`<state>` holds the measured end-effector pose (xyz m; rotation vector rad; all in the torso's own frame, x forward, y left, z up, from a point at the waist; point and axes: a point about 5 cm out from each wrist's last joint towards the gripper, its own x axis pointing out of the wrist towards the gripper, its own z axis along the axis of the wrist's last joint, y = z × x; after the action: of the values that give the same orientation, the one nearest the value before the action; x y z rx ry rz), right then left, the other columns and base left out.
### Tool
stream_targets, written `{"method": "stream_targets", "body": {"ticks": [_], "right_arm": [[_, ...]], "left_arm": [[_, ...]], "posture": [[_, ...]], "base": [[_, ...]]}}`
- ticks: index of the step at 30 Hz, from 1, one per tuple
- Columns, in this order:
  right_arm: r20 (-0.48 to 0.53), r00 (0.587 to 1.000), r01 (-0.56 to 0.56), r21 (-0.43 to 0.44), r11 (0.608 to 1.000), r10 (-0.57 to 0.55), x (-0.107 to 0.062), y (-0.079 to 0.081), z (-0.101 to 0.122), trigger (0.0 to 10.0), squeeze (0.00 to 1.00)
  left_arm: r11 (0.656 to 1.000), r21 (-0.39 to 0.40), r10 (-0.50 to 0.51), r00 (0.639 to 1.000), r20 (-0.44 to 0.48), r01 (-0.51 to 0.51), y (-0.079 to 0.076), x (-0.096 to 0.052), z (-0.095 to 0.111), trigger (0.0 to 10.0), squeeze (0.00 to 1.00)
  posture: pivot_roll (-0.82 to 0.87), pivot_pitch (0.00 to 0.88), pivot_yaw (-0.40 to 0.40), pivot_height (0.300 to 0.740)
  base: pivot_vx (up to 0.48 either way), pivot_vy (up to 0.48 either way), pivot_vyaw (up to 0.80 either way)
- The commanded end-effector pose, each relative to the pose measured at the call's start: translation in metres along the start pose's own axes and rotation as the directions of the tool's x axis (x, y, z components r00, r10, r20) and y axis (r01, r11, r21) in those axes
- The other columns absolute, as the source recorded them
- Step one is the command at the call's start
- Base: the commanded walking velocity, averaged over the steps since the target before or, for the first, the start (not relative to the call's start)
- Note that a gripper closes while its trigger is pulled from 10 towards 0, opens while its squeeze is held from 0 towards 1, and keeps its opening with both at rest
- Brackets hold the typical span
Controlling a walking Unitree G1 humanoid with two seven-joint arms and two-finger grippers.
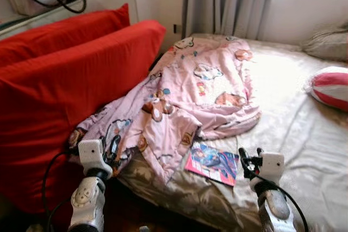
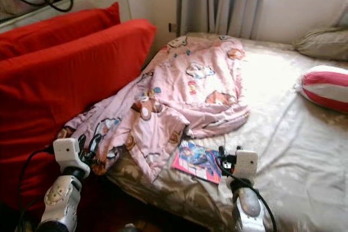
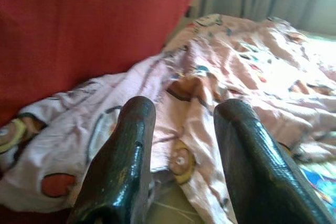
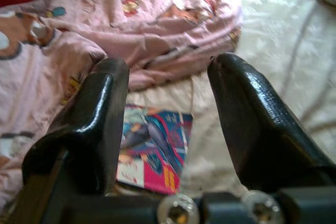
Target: Clean up the room
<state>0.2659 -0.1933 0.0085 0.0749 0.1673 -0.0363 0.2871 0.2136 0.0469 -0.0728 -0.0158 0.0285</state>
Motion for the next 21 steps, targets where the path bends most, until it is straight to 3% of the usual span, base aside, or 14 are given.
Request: {"method": "stream_targets", "body": {"ticks": [1,18,21], "right_arm": [[0.015,1.000,-0.005,0.007,1.000,0.005,0.0022,0.0018,0.0042,10.0,0.00],[-0.047,0.999,-0.012,0.038,0.999,0.014,0.0011,0.0049,-0.0040,10.0,0.00],[-0.036,0.999,-0.023,0.038,0.999,0.025,-0.0011,0.0053,-0.0048,10.0,0.00]], "left_arm": [[1.000,-0.007,-0.001,1.000,0.000,0.001,-0.0004,0.0012,0.0016,10.0,0.00],[1.000,-0.007,-0.008,1.000,0.002,0.008,-0.0013,0.0008,0.0038,10.0,0.00],[1.000,-0.006,-0.008,1.000,-0.001,0.008,-0.0008,0.0001,0.0037,10.0,0.00]], "posture": [[0.02,0.017,0.029,0.648],[0.03,0.045,0.040,0.648],[0.03,0.050,0.044,0.628]], "base": [[0.000,0.000,0.00],[0.000,0.000,0.00],[0.000,0.000,0.00]]}}
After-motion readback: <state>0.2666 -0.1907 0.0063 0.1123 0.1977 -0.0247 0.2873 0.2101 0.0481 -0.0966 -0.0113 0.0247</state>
